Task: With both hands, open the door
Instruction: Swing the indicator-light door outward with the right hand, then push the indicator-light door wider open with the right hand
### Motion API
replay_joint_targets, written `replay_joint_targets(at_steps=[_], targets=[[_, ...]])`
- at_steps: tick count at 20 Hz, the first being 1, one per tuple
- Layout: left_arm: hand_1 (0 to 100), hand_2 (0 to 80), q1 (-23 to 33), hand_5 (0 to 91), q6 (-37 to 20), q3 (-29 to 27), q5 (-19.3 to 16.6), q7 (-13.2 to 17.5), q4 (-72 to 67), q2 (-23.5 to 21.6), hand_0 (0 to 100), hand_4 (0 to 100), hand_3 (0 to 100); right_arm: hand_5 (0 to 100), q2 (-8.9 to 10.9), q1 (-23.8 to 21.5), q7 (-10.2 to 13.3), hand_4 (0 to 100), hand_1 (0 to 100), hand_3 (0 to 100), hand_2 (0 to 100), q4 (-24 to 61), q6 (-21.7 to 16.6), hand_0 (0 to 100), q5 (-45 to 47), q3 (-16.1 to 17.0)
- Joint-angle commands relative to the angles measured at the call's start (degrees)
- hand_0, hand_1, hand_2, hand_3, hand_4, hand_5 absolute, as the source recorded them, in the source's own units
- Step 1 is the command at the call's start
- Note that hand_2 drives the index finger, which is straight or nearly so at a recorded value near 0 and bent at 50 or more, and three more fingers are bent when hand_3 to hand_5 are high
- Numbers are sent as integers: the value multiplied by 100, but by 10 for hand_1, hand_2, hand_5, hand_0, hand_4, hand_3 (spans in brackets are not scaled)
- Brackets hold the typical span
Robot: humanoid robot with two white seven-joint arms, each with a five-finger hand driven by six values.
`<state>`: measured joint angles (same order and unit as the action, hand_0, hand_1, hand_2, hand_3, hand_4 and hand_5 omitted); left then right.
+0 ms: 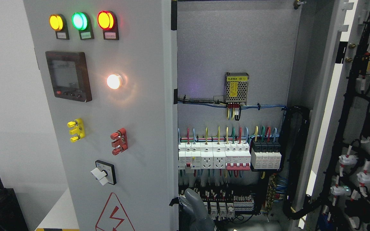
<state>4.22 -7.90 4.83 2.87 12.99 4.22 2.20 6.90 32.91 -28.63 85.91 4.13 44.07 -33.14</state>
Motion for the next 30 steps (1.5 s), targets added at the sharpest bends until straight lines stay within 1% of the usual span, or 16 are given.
replay_joint_targets(at_steps=[1, 5, 10, 20, 26, 30], targets=[[0, 0, 0, 0, -1, 0, -6, 2, 0, 0, 0, 44, 0, 0, -14, -21, -177, 0, 0, 0, 0, 163, 0, 0, -3, -237], [0, 0, 0, 0, -1, 0, -6, 2, 0, 0, 0, 44, 0, 0, -23, -92, -195, 0, 0, 0, 0, 207, 9, 0, -4, -246], [0, 0, 0, 0, -1, 0, 3, 2, 0, 0, 0, 43, 0, 0, -58, -101, -195, 0, 0, 0, 0, 260, 9, 0, -4, -325], [0, 0, 0, 0, -1, 0, -6, 2, 0, 0, 0, 43, 0, 0, -66, -215, -204, 0, 0, 0, 0, 339, 9, 0, -4, -492], [0, 0, 0, 0, -1, 0, 3, 2, 0, 0, 0, 43, 0, 0, -163, -259, -213, 0, 0, 0, 0, 418, 9, 0, -4, -518], [0, 0, 0, 0, -1, 0, 3, 2, 0, 0, 0, 43, 0, 0, -172, -259, -221, 0, 0, 0, 0, 497, 9, 0, -4, -536]])
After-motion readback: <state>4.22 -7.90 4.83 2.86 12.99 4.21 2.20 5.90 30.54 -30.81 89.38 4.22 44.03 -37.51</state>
